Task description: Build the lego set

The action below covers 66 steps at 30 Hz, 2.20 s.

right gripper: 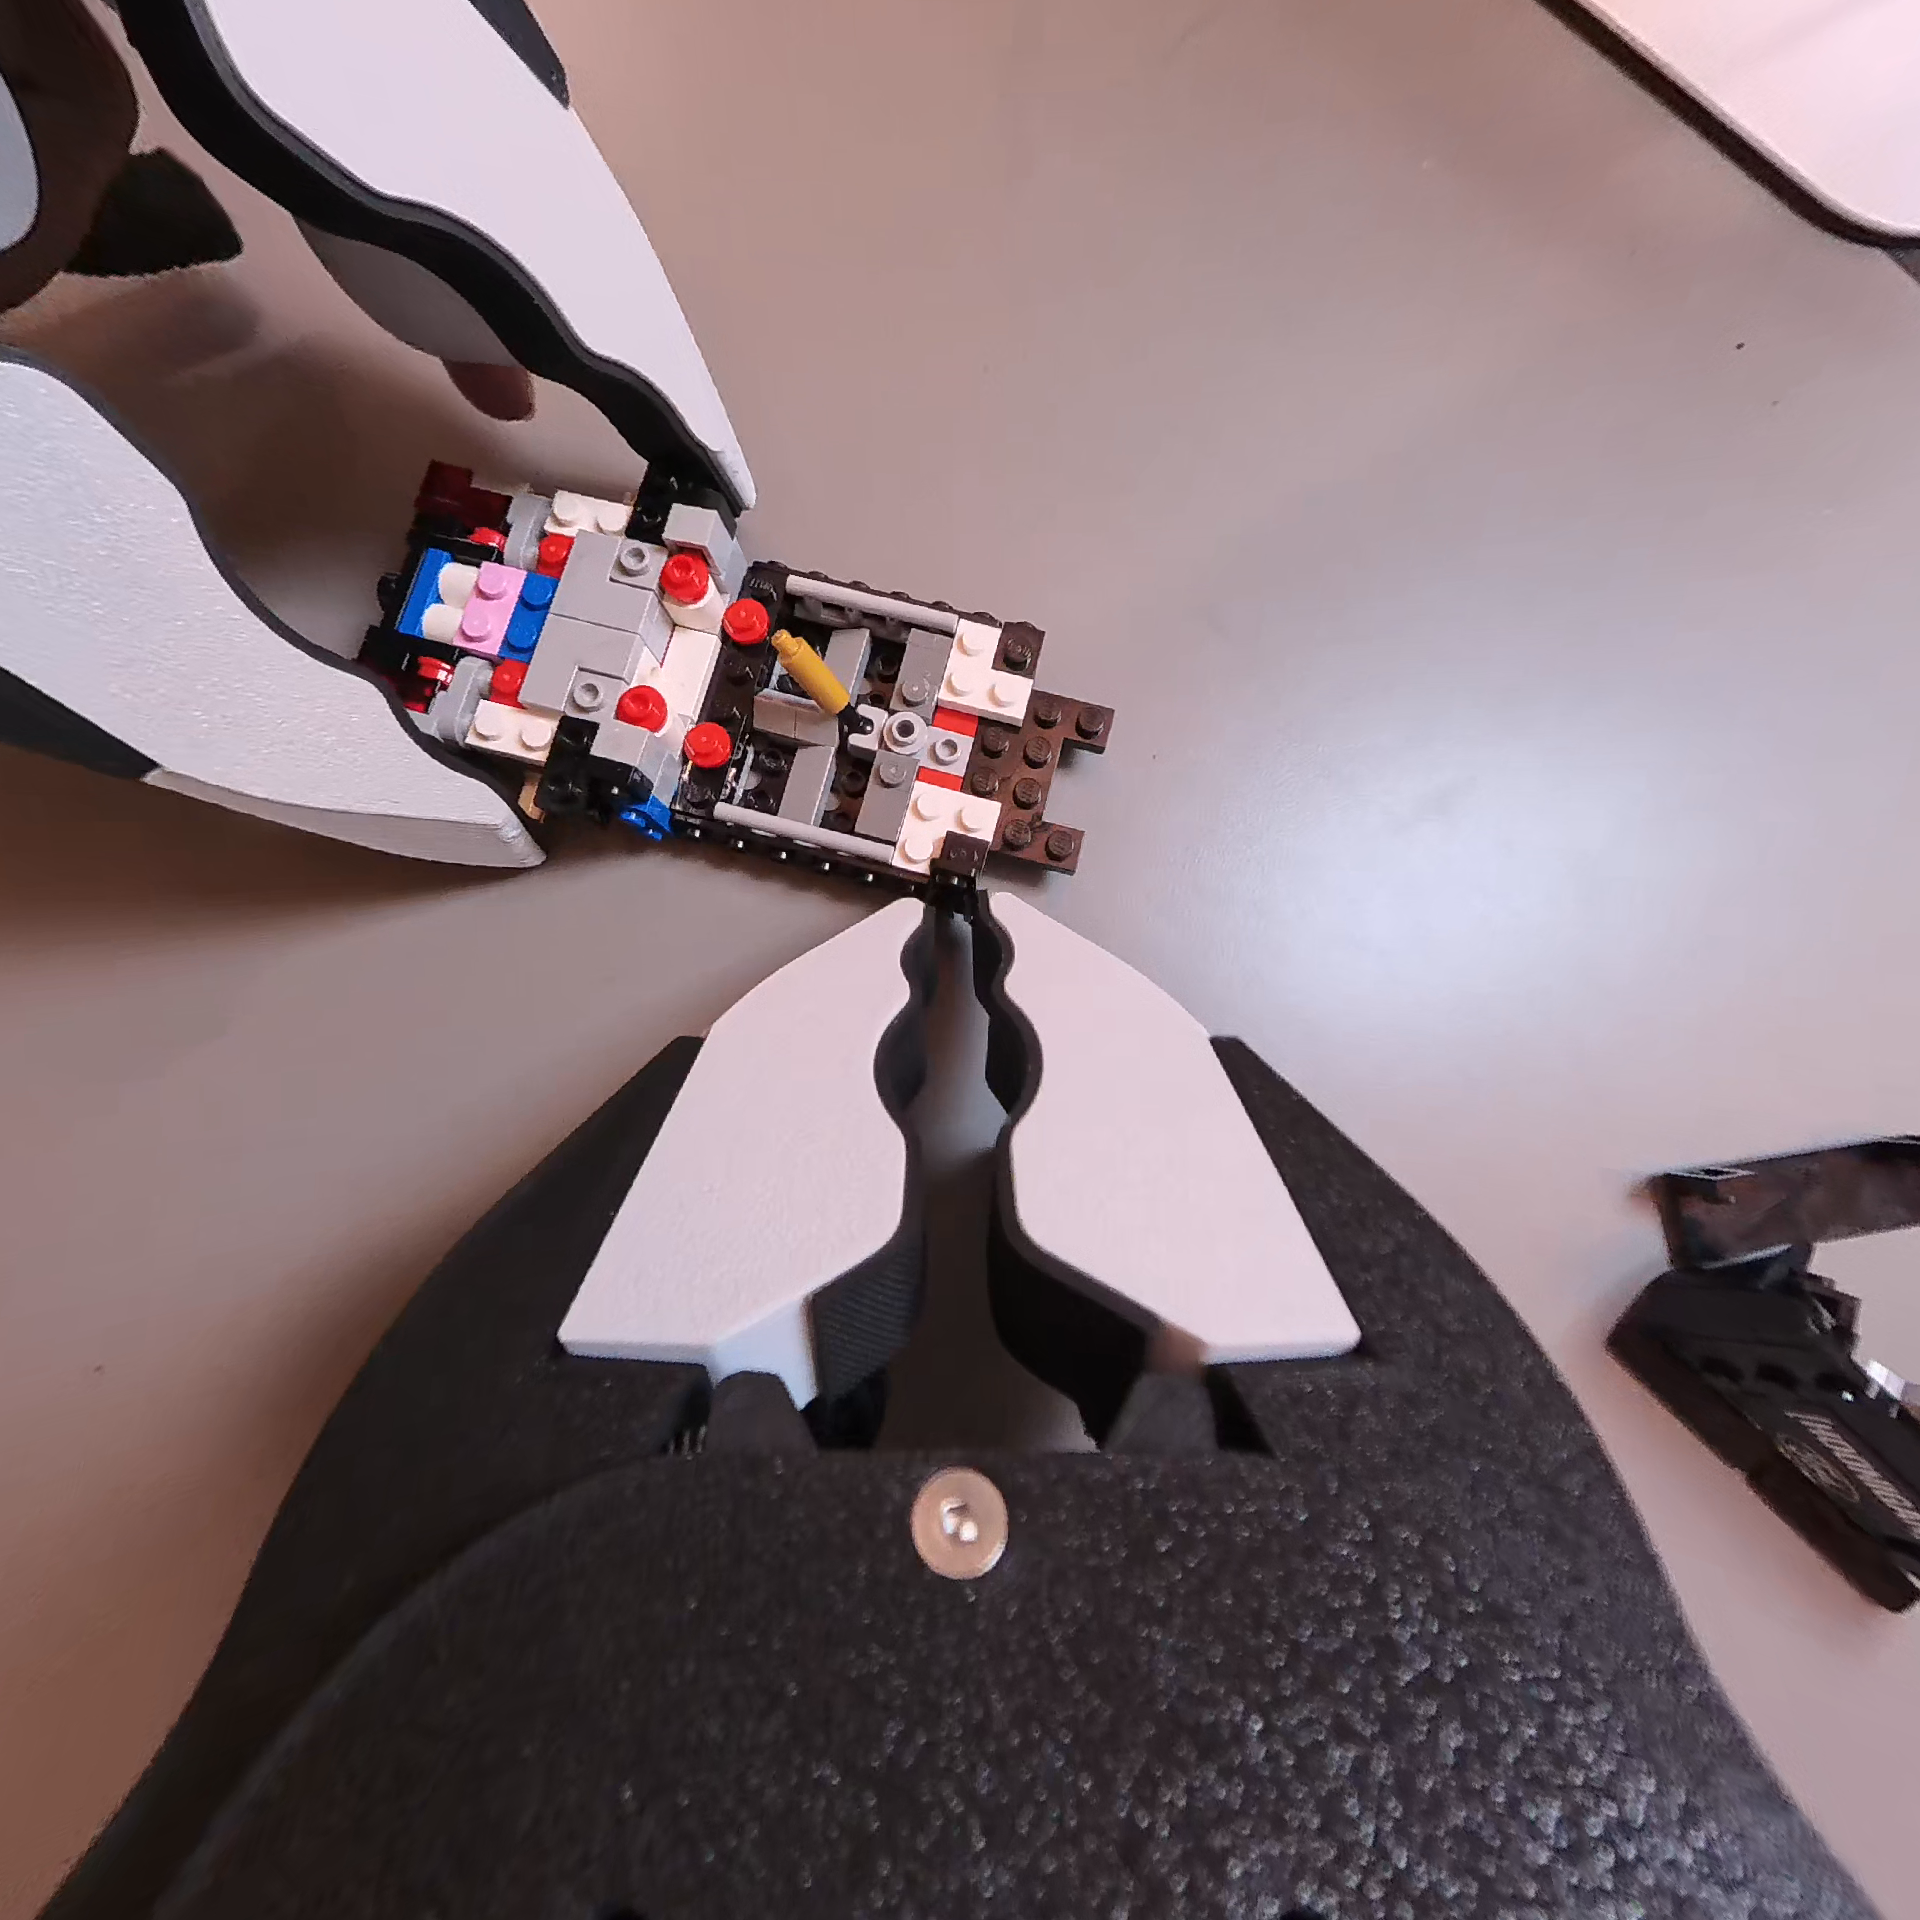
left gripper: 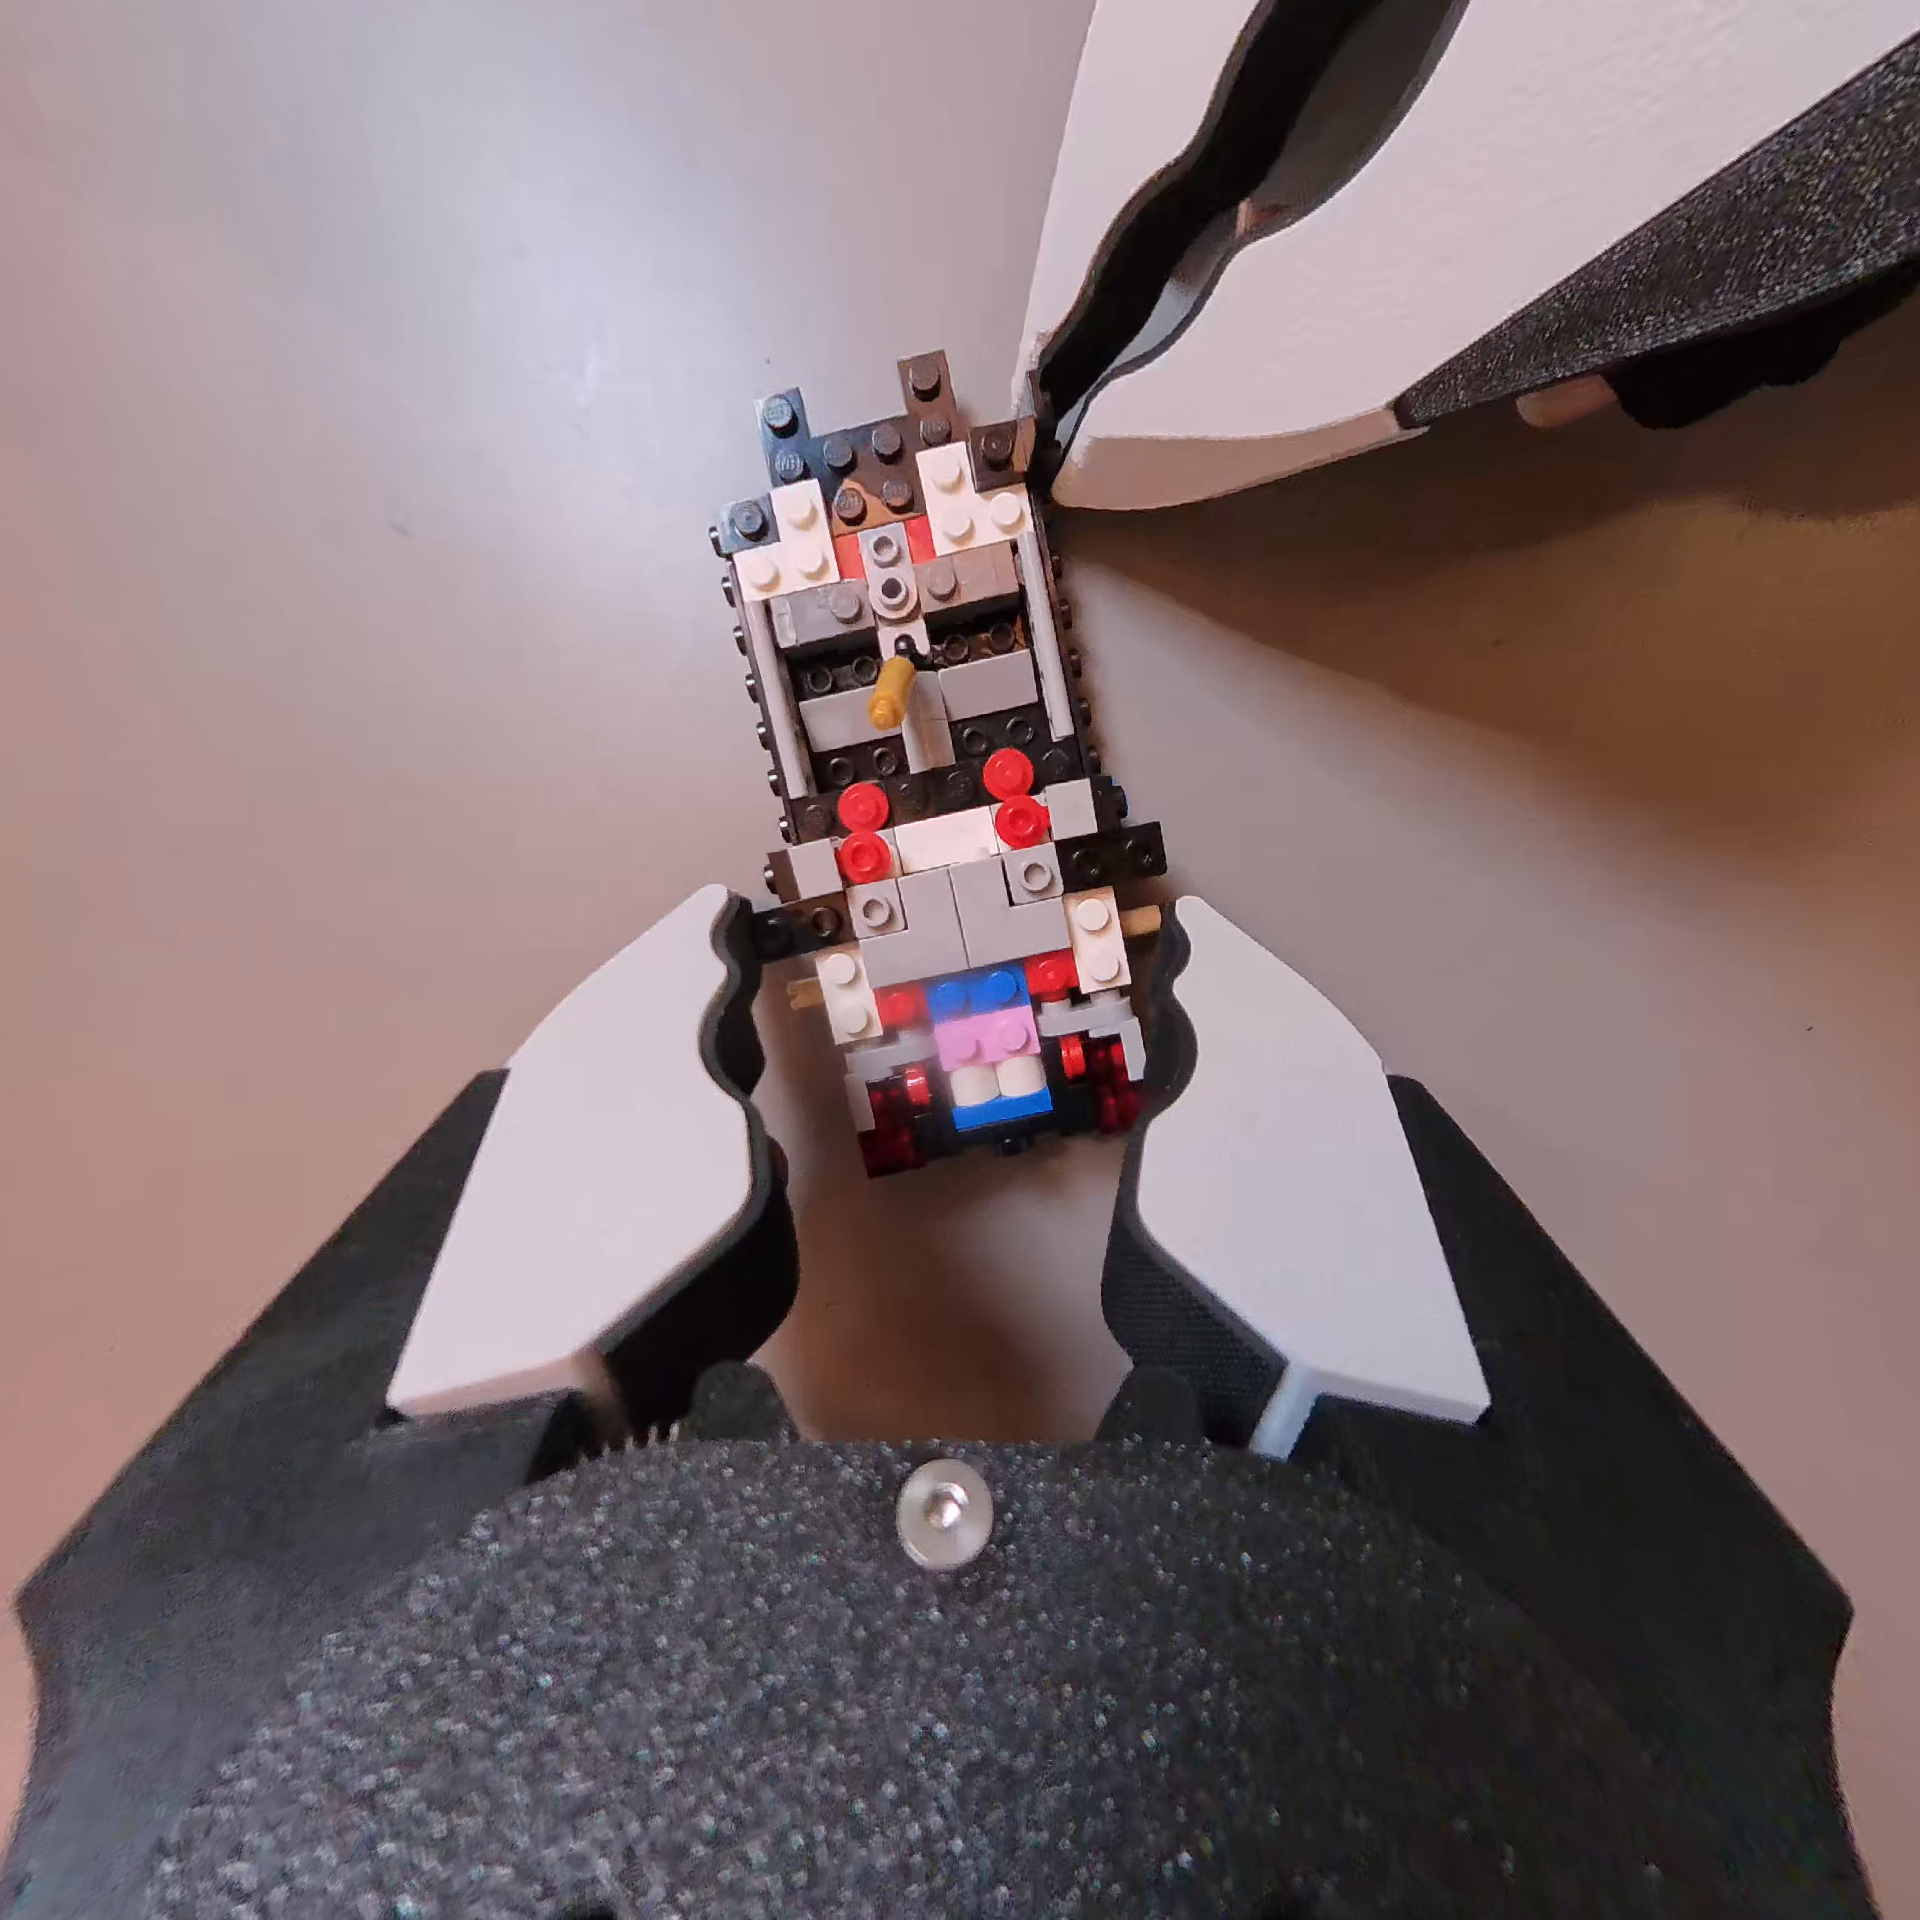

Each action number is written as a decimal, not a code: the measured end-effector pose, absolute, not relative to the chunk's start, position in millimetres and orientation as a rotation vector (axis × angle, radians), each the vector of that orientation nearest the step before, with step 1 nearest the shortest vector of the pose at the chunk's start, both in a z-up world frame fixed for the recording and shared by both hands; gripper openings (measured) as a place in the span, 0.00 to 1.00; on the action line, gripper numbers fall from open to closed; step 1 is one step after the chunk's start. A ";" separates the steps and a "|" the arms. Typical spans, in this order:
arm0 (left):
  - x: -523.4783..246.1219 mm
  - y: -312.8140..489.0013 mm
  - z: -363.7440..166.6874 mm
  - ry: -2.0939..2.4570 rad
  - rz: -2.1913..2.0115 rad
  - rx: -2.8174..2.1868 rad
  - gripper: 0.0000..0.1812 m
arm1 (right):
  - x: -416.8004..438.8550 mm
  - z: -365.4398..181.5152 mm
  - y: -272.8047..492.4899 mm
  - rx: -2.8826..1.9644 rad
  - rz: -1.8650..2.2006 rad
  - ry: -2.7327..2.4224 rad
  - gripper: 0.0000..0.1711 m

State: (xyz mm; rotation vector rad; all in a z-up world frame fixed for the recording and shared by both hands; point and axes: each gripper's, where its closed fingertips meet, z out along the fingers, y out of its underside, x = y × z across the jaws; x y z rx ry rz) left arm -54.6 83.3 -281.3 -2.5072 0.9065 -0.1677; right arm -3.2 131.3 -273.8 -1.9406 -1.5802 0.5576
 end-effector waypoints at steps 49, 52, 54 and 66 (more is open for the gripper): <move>-55.2 89.8 -282.6 0.747 -0.263 -2.476 0.48 | -9.1 -269.4 136.4 -1.901 0.581 -1.533 0.05; -56.5 93.7 -282.8 0.726 -0.261 -2.468 0.47 | -9.2 -268.5 135.7 -1.893 0.580 -1.539 0.05; -60.1 93.3 -283.5 0.749 -0.231 -2.471 0.46 | -9.5 -268.5 134.2 -1.893 0.594 -1.548 0.05; -68.6 97.9 -278.3 0.891 -0.092 -2.434 0.42 | -12.3 -269.7 126.2 -1.852 0.606 -1.604 0.05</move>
